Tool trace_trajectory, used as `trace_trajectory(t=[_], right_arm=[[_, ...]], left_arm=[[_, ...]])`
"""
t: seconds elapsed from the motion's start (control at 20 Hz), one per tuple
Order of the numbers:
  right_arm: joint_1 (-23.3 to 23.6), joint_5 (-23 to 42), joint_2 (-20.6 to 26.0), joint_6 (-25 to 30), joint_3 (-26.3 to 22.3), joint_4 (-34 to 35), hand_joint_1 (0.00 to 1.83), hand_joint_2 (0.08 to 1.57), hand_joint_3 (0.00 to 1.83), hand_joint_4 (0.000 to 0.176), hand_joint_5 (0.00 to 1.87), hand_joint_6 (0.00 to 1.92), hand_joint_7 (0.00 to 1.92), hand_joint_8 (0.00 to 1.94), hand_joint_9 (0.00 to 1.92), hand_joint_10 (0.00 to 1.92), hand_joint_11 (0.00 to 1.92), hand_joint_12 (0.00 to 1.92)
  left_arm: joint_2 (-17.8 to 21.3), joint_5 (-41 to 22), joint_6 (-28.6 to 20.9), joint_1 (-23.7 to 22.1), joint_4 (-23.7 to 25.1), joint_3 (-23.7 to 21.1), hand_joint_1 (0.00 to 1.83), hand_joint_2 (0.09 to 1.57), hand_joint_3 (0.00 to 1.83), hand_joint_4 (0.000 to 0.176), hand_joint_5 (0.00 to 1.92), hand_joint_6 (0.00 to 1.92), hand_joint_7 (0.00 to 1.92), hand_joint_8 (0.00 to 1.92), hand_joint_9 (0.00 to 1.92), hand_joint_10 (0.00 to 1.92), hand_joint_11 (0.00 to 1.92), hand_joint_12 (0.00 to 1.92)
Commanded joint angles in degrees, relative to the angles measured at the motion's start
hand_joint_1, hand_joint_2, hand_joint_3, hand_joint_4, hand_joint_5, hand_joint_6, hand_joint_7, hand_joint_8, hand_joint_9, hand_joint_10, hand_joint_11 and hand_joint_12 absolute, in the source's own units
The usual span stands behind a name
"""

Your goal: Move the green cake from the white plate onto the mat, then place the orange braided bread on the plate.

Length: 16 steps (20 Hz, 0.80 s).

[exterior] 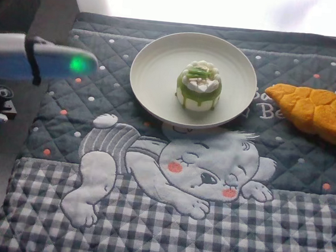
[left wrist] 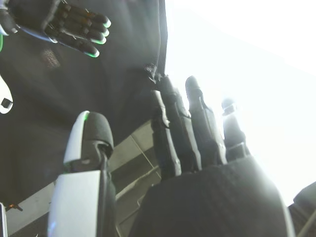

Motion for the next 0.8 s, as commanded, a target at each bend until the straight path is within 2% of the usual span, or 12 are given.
trace_trajectory(t=[0.0, 0.05, 0.1, 0.15, 0.2, 0.25, 0.3, 0.4, 0.45, 0.55, 0.7, 0.75], right_arm=[[0.4, 6.3, 0.3, 0.1, 0.1, 2.2, 0.53, 0.88, 0.01, 0.086, 0.10, 0.00, 0.14, 0.01, 0.08, 0.02, 0.00, 0.38], [0.4, 6.3, 0.2, 0.1, 0.1, 2.2, 0.53, 0.84, 0.00, 0.095, 0.11, 0.00, 0.18, 0.01, 0.13, 0.02, 0.00, 0.47], [0.4, 6.3, 0.2, 0.1, 0.1, 2.2, 0.51, 0.83, 0.00, 0.100, 0.12, 0.00, 0.20, 0.01, 0.17, 0.02, 0.00, 0.55], [0.4, 6.3, 0.1, 0.1, 0.1, 2.2, 0.48, 0.86, 0.01, 0.083, 0.12, 0.00, 0.21, 0.01, 0.17, 0.02, 0.00, 0.57], [0.4, 6.3, 0.0, 0.1, 0.1, 2.2, 0.48, 0.86, 0.01, 0.083, 0.12, 0.00, 0.21, 0.01, 0.17, 0.02, 0.00, 0.57], [0.4, 6.3, 0.0, 0.1, 0.1, 2.2, 0.45, 0.88, 0.01, 0.080, 0.10, 0.00, 0.20, 0.00, 0.17, 0.01, 0.00, 0.56], [0.4, 6.3, 0.0, 0.1, 0.1, 2.2, 0.46, 0.87, 0.01, 0.088, 0.10, 0.00, 0.20, 0.00, 0.17, 0.01, 0.00, 0.56], [0.4, 6.3, 0.0, 0.1, 0.1, 2.2, 0.45, 0.87, 0.00, 0.116, 0.11, 0.00, 0.20, 0.00, 0.16, 0.01, 0.00, 0.56], [0.4, 6.3, 0.0, 0.1, 0.1, 2.2, 0.46, 0.87, 0.00, 0.122, 0.11, 0.00, 0.19, 0.00, 0.16, 0.00, 0.00, 0.59], [0.4, 6.3, -0.2, 0.1, 0.2, 2.2, 0.51, 0.84, 0.00, 0.134, 0.11, 0.00, 0.19, 0.00, 0.15, 0.00, 0.00, 0.60], [0.4, 6.3, -0.5, 0.1, 0.3, 2.1, 0.55, 0.82, 0.00, 0.127, 0.09, 0.00, 0.19, 0.00, 0.13, 0.00, 0.00, 0.55], [0.4, 6.3, -0.6, 0.0, 0.4, 2.0, 0.53, 0.80, 0.00, 0.134, 0.08, 0.00, 0.19, 0.00, 0.13, 0.00, 0.00, 0.55]], left_arm=[[0.4, -4.7, 0.0, -1.1, -0.8, 0.4, 0.81, 0.79, 0.01, 0.052, 0.25, 0.00, 0.37, 0.00, 0.49, 0.01, 0.22, 0.69], [0.3, -3.6, 0.1, -1.9, 0.1, 0.5, 0.89, 0.78, 0.00, 0.064, 0.24, 0.00, 0.34, 0.00, 0.46, 0.00, 0.20, 0.68], [0.1, -1.8, 0.1, -3.1, 1.3, 0.9, 0.92, 0.75, 0.00, 0.059, 0.24, 0.00, 0.33, 0.00, 0.46, 0.00, 0.20, 0.69], [-0.2, -0.2, 0.1, -4.1, 2.3, 1.3, 0.92, 0.76, 0.00, 0.062, 0.22, 0.00, 0.33, 0.00, 0.46, 0.00, 0.21, 0.69], [-0.4, 1.5, 0.1, -5.0, 3.3, 1.8, 0.92, 0.76, 0.00, 0.062, 0.22, 0.00, 0.33, 0.00, 0.46, 0.00, 0.21, 0.69], [-1.0, 6.5, -0.7, -8.1, 6.4, 3.1, 0.88, 0.82, 0.02, 0.059, 0.22, 0.00, 0.35, 0.01, 0.47, 0.01, 0.22, 0.70], [-1.1, 6.7, -0.7, -8.4, 6.7, 3.2, 0.83, 0.85, 0.03, 0.046, 0.19, 0.00, 0.33, 0.00, 0.45, 0.00, 0.21, 0.70], [-3.0, 13.7, -4.6, -13.4, 12.9, 6.3, 0.78, 0.75, 0.00, 0.063, 0.12, 0.00, 0.25, 0.00, 0.36, 0.00, 0.12, 0.70], [-3.6, 15.6, -6.0, -14.7, 14.5, 7.2, 0.77, 0.71, 0.00, 0.079, 0.13, 0.01, 0.28, 0.01, 0.38, 0.01, 0.13, 0.71], [-6.3, 22.8, -12.3, -19.5, 23.5, 10.3, 0.72, 0.72, 0.00, 0.088, 0.09, 0.00, 0.25, 0.00, 0.36, 0.00, 0.16, 0.73], [-10.2, 30.1, -19.0, -24.0, 33.5, 14.5, 0.65, 0.78, 0.00, 0.103, 0.06, 0.00, 0.15, 0.00, 0.26, 0.00, 0.07, 0.73], [-11.2, 31.5, -20.7, -25.1, 36.0, 15.6, 0.64, 0.78, 0.00, 0.097, 0.07, 0.01, 0.14, 0.00, 0.25, 0.00, 0.06, 0.73]])
